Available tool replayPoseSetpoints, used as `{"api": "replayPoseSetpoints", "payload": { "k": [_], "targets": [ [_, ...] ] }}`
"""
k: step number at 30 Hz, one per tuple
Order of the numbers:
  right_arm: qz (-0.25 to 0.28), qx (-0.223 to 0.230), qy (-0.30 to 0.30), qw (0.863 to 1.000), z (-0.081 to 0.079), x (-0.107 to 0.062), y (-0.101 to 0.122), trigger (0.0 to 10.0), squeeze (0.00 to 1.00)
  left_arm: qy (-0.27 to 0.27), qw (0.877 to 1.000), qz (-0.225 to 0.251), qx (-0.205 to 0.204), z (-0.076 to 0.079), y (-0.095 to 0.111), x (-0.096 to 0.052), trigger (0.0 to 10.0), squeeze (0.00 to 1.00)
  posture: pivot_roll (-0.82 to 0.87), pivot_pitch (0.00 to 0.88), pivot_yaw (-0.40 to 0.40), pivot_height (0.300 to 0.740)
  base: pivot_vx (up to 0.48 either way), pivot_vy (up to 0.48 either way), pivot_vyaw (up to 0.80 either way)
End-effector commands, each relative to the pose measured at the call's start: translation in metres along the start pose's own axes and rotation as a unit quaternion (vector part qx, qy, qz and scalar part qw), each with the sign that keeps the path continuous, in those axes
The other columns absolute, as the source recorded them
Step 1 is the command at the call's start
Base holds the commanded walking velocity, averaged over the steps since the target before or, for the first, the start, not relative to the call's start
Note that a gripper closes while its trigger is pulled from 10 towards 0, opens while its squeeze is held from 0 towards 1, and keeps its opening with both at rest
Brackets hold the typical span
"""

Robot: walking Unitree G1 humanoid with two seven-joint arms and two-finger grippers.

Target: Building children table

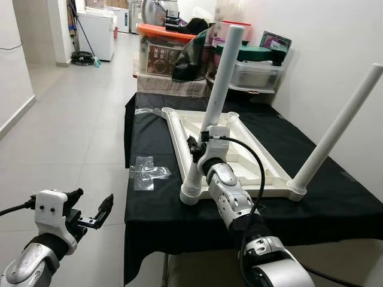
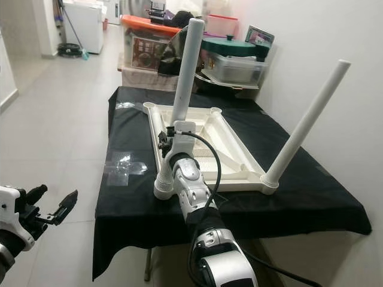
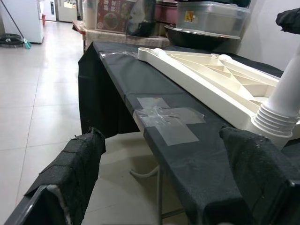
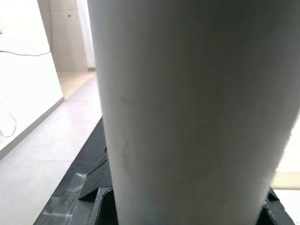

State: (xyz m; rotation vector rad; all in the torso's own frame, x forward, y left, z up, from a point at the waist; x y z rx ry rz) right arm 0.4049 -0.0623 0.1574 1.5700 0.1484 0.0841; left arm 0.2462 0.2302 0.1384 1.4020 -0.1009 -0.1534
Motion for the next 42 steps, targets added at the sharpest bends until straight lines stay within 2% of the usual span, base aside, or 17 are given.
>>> {"api": "replayPoseSetpoints", "payload": {
  "k": [1,2,6,22,33,34,37,38,39,40,42],
  "targets": [
    [-0.073,0.009,-0.061,0.995,0.024,-0.01,-0.041,10.0,0.0,0.006,1.0,-0.003,0.003,-0.002,-0.003,0.0,10.0,0.0,0.17,0.0,-0.144,0.74,0.0,0.0,0.0],
    [-0.061,-0.003,-0.1,0.993,0.032,-0.012,-0.038,10.0,0.0,0.012,1.0,-0.002,0.006,-0.005,-0.002,0.001,10.0,0.0,0.17,0.0,-0.139,0.74,0.0,0.0,0.0],
    [-0.057,-0.006,-0.119,0.991,0.038,-0.013,-0.037,10.0,0.0,0.014,1.0,-0.002,0.008,-0.007,-0.002,0.001,10.0,0.0,0.17,0.0,-0.138,0.74,0.0,0.0,0.0],
    [-0.056,0.003,-0.135,0.989,0.037,-0.014,-0.036,10.0,0.0,0.015,1.0,-0.003,0.009,-0.007,-0.004,0.006,10.0,0.0,0.16,0.0,-0.132,0.74,0.0,0.0,0.0],
    [-0.027,0.039,-0.119,0.992,0.033,-0.013,-0.024,10.0,0.0,0.012,1.0,-0.005,0.01,-0.006,-0.006,0.007,10.0,0.0,0.16,0.0,-0.132,0.74,0.0,0.0,0.0],
    [-0.02,0.047,-0.119,0.992,0.033,-0.013,-0.021,10.0,0.15,0.011,1.0,-0.006,0.01,-0.006,-0.006,0.007,10.0,0.0,0.16,0.0,-0.132,0.74,0.0,0.0,0.0],
    [-0.015,0.051,-0.117,0.992,0.032,-0.013,-0.019,10.0,0.15,0.011,1.0,-0.006,0.01,-0.006,-0.006,0.008,10.0,0.0,0.15,0.0,-0.128,0.74,0.0,0.0,0.0],
    [-0.004,0.055,-0.116,0.992,0.032,-0.013,-0.014,10.0,0.85,0.01,1.0,-0.006,0.01,-0.006,-0.006,0.008,10.0,0.0,0.15,0.0,-0.127,0.74,0.0,0.0,0.0],
    [-0.004,0.055,-0.116,0.992,0.032,-0.013,-0.014,10.0,0.85,0.01,1.0,-0.006,0.01,-0.006,-0.006,0.008,10.0,0.0,0.15,0.0,-0.127,0.74,0.0,0.0,0.0],
    [0.021,0.063,-0.115,0.991,0.032,-0.014,-0.004,10.0,1.0,0.01,1.0,-0.006,0.01,-0.006,-0.007,0.008,10.0,0.0,0.15,0.0,-0.127,0.74,0.0,0.0,0.0],
    [0.039,0.069,-0.115,0.99,0.032,-0.014,0.002,10.0,1.0,0.009,1.0,-0.006,0.01,-0.006,-0.007,0.008,10.0,0.0,0.15,0.0,-0.127,0.74,0.0,0.0,0.0]
  ]
}}
Point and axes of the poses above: a point about 5 cm out from each wrist's last joint towards the gripper, its own x axis pointing out of the wrist towards the gripper, its own y axis along the axis of the wrist's last joint, z = x × y, the point moved 3 cm from there along x, pointing out of the wrist towards the gripper, and after that the axes turned 9 degrees about -x, right-handed, at the moved point
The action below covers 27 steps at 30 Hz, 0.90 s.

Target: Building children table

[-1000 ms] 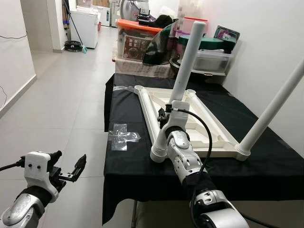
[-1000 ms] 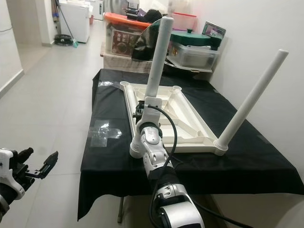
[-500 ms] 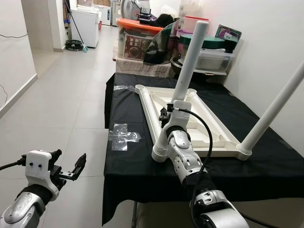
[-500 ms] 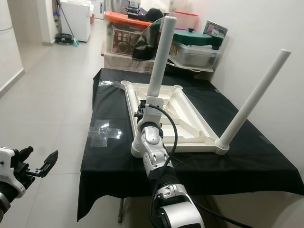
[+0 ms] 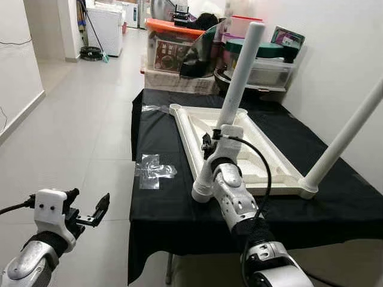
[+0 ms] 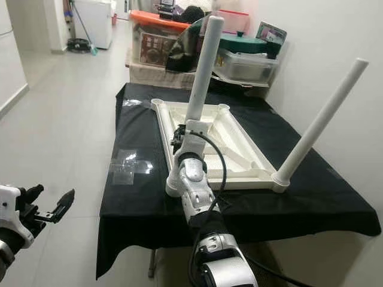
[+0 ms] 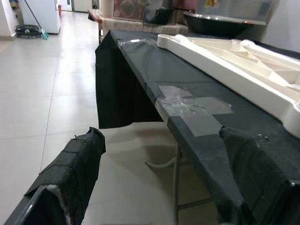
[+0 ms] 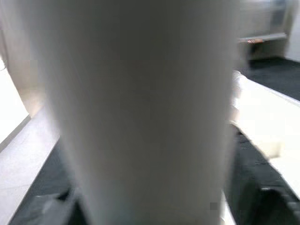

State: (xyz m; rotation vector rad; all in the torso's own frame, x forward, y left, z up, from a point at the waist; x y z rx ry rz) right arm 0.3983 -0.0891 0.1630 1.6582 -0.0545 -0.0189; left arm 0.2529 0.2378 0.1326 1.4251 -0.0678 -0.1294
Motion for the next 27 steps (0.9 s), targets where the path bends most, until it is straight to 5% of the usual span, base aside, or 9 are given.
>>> {"api": "replayPoseSetpoints", "payload": {
  "k": [1,4,7,15,20,21,22,23,27],
  "targets": [
    [0.003,0.027,-0.02,0.999,0.007,-0.002,-0.002,10.0,1.0,-0.01,1.0,-0.004,0.0,0.004,-0.002,0.003,10.0,0.0,0.15,0.0,-0.127,0.74,0.0,0.0,0.0],
    [0.124,0.078,0.001,0.989,0.004,-0.008,0.042,10.0,1.0,-0.012,1.0,-0.004,0.0,0.003,-0.003,0.003,10.0,0.0,0.14,0.0,-0.122,0.74,0.0,0.0,0.0],
    [0.173,0.096,0.024,0.98,-0.002,-0.015,0.06,10.0,1.0,-0.014,1.0,-0.005,0.0,0.004,-0.003,0.003,10.0,0.0,0.14,0.0,-0.121,0.74,0.0,0.0,0.0],
    [0.18,0.114,0.11,0.971,-0.02,-0.021,0.069,10.0,1.0,-0.02,1.0,-0.007,-0.001,0.006,-0.005,0.004,10.0,0.0,0.14,0.0,-0.12,0.74,0.0,0.0,0.0],
    [0.121,0.082,0.262,0.954,-0.038,-0.012,0.061,10.0,1.0,-0.029,0.999,-0.013,0.0,0.008,-0.008,0.005,10.0,0.0,0.13,0.0,-0.121,0.74,0.0,0.0,0.0],
    [0.114,0.07,0.295,0.946,-0.038,-0.009,0.06,10.0,0.82,-0.03,0.999,-0.014,0.0,0.008,-0.008,0.006,10.0,0.0,0.13,0.0,-0.123,0.74,0.0,0.0,0.0],
    [0.113,0.062,0.315,0.94,-0.037,-0.008,0.061,10.0,0.82,-0.031,0.999,-0.015,0.0,0.008,-0.008,0.006,10.0,0.0,0.13,0.0,-0.123,0.74,0.0,0.0,0.0],
    [0.106,0.032,0.351,0.93,-0.037,-0.006,0.057,10.0,0.0,-0.032,0.999,-0.015,0.002,0.008,-0.009,0.006,10.0,0.0,0.12,0.0,-0.129,0.74,0.0,0.0,0.0],
    [0.068,-0.032,0.456,0.887,-0.036,-0.005,0.047,10.0,0.0,-0.034,0.999,-0.017,0.007,0.007,-0.009,0.008,10.0,0.0,0.13,0.0,-0.142,0.74,0.0,0.0,0.0]
  ]
}}
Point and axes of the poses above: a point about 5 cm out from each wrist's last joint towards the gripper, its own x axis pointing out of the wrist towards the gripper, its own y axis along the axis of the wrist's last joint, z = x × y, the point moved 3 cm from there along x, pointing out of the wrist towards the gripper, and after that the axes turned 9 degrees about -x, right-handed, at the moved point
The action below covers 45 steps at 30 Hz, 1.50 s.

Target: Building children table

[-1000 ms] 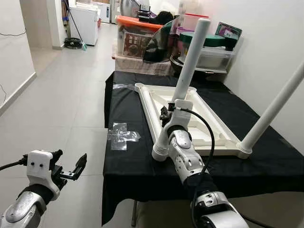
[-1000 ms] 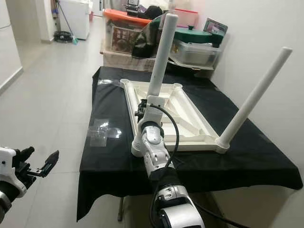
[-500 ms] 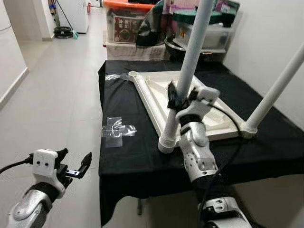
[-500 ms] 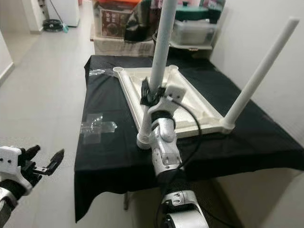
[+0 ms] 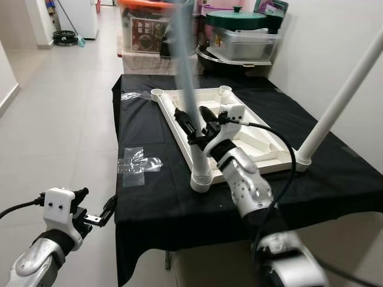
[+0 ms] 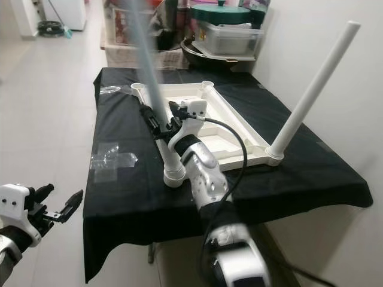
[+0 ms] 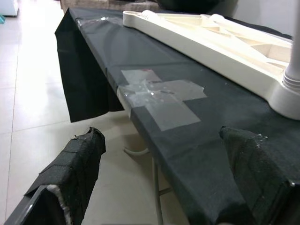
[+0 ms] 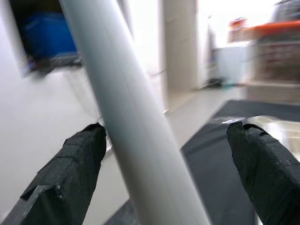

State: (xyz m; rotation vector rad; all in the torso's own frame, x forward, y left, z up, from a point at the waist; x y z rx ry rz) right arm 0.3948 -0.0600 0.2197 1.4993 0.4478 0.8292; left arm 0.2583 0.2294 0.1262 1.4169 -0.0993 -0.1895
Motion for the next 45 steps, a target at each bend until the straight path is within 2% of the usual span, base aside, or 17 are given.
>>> {"api": "replayPoseSetpoints", "payload": {
  "k": [1,3,7,8,9,11,14,15,18,21,25,36,37,38,39,40,45],
  "targets": [
    [-0.034,-0.003,0.052,0.998,-0.002,0.0,-0.008,10.0,0.0,-0.004,1.0,-0.006,0.01,-0.001,-0.002,0.001,10.0,0.0,0.13,0.0,-0.142,0.74,0.0,0.0,0.0],
    [-0.036,-0.005,0.062,0.997,-0.001,0.0,-0.006,10.0,0.0,-0.004,1.0,-0.006,0.012,-0.001,-0.002,0.001,10.0,0.0,0.14,0.0,-0.147,0.74,0.0,0.0,0.0],
    [-0.064,-0.045,0.055,0.995,0.011,0.0,-0.006,10.0,0.0,0.0,1.0,-0.006,0.016,-0.004,-0.001,-0.001,10.0,0.0,0.15,0.0,-0.159,0.74,0.0,0.0,0.0],
    [-0.085,-0.067,0.054,0.993,0.016,-0.001,-0.009,9.5,0.0,0.005,1.0,-0.007,0.019,-0.006,-0.001,-0.001,10.0,0.0,0.15,0.0,-0.163,0.74,0.0,0.0,0.0],
    [-0.092,-0.076,0.065,0.991,0.016,-0.002,-0.012,0.0,0.0,0.013,1.0,-0.008,0.021,-0.01,-0.002,-0.003,10.0,0.0,0.15,0.0,-0.17,0.74,0.0,0.0,0.0],
    [-0.094,-0.078,0.074,0.99,0.014,-0.004,-0.015,0.0,0.0,0.018,1.0,-0.009,0.022,-0.011,-0.002,-0.004,10.0,0.0,0.15,0.0,-0.17,0.74,0.0,0.0,0.0],
    [-0.087,-0.076,0.1,0.988,-0.001,-0.003,-0.027,0.0,0.0,0.033,0.999,-0.003,0.021,-0.017,-0.001,-0.007,10.0,0.0,0.16,0.0,-0.172,0.74,0.0,0.0,0.0],
    [-0.087,-0.076,0.1,0.988,-0.001,-0.003,-0.027,0.0,0.0,0.033,0.999,-0.003,0.021,-0.017,-0.001,-0.007,10.0,0.0,0.16,0.0,-0.172,0.74,0.0,0.0,0.0],
    [-0.069,-0.056,0.107,0.99,-0.014,-0.002,-0.034,0.0,0.0,0.038,0.999,-0.002,0.02,-0.019,-0.002,-0.009,10.0,0.0,0.16,0.0,-0.171,0.74,0.0,0.0,0.0],
    [-0.062,-0.046,0.102,0.992,-0.018,-0.002,-0.037,0.0,0.0,0.04,0.999,-0.003,0.02,-0.019,-0.003,-0.01,10.0,0.0,0.16,0.0,-0.164,0.74,0.0,0.0,0.0],
    [-0.043,0.005,0.065,0.997,-0.023,-0.004,-0.047,0.0,0.0,0.047,0.999,-0.001,0.02,-0.021,-0.002,-0.009,10.0,0.0,0.15,0.0,-0.157,0.74,0.0,0.0,0.0],
    [-0.013,0.043,0.001,0.999,-0.027,-0.008,-0.049,0.0,0.0,0.045,0.999,0.002,0.009,-0.012,-0.006,-0.005,10.0,0.0,0.14,0.0,-0.141,0.74,0.0,0.0,0.0],
    [-0.017,0.046,-0.008,0.999,-0.028,-0.008,-0.05,2.0,0.0,0.045,0.999,0.001,0.008,-0.011,-0.006,-0.004,10.0,0.0,0.14,0.0,-0.14,0.74,0.0,0.0,0.0],
    [-0.013,0.054,-0.014,0.998,-0.031,-0.007,-0.05,10.0,0.0,0.045,0.999,0.001,0.007,-0.01,-0.007,-0.004,10.0,0.0,0.14,0.0,-0.137,0.74,0.0,0.0,0.0],
    [-0.008,0.06,-0.018,0.998,-0.033,-0.007,-0.049,10.0,0.0,0.045,0.999,0.001,0.006,-0.01,-0.007,-0.003,10.0,0.0,0.14,0.0,-0.136,0.74,0.0,0.0,0.0],
    [-0.001,0.06,-0.019,0.998,-0.036,-0.007,-0.048,10.0,1.0,0.044,0.999,0.0,0.004,-0.008,-0.008,-0.003,10.0,0.0,0.13,0.0,-0.134,0.74,0.0,0.0,0.0],
    [0.029,0.051,-0.028,0.998,-0.041,-0.01,-0.037,10.0,1.0,0.044,0.999,-0.003,-0.002,-0.003,-0.01,-0.001,10.0,0.0,0.13,0.0,-0.127,0.74,0.0,0.0,0.0]
  ]
}}
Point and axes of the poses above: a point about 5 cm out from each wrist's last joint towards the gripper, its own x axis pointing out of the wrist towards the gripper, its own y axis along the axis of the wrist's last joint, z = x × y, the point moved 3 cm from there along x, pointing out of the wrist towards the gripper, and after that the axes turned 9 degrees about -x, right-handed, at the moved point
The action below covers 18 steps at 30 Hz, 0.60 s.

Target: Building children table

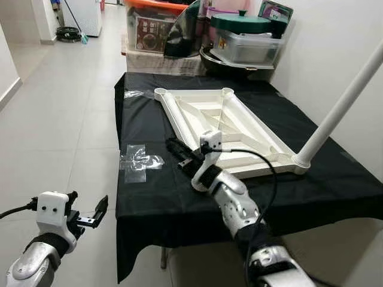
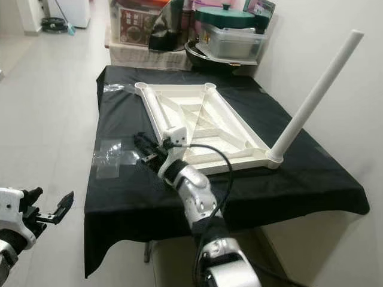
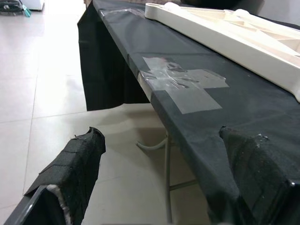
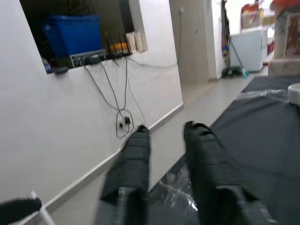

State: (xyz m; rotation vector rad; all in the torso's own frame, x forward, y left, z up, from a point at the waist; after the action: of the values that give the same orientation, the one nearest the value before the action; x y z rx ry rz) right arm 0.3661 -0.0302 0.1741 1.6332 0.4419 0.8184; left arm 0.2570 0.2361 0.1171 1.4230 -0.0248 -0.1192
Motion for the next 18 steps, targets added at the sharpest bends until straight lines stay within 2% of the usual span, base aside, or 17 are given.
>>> {"api": "replayPoseSetpoints", "payload": {
  "k": [1,9,18],
  "targets": [
    [0.008,-0.006,-0.008,1.0,0.003,-0.001,0.005,10.0,1.0,-0.003,1.0,-0.005,-0.002,0.004,-0.002,0.001,10.0,0.0,0.13,0.0,-0.127,0.74,0.0,0.0,0.0],
    [0.032,-0.022,-0.039,0.998,0.005,-0.009,0.018,10.0,1.0,-0.002,1.0,-0.007,-0.012,0.008,-0.006,0.002,10.0,0.0,0.12,0.0,-0.119,0.74,0.0,0.0,0.0],
    [0.025,-0.02,-0.054,0.998,0.001,-0.013,0.02,10.0,1.0,0.009,1.0,-0.002,-0.024,0.011,-0.008,0.002,10.0,0.0,0.11,0.0,-0.122,0.74,0.0,0.0,0.0]
  ]
}}
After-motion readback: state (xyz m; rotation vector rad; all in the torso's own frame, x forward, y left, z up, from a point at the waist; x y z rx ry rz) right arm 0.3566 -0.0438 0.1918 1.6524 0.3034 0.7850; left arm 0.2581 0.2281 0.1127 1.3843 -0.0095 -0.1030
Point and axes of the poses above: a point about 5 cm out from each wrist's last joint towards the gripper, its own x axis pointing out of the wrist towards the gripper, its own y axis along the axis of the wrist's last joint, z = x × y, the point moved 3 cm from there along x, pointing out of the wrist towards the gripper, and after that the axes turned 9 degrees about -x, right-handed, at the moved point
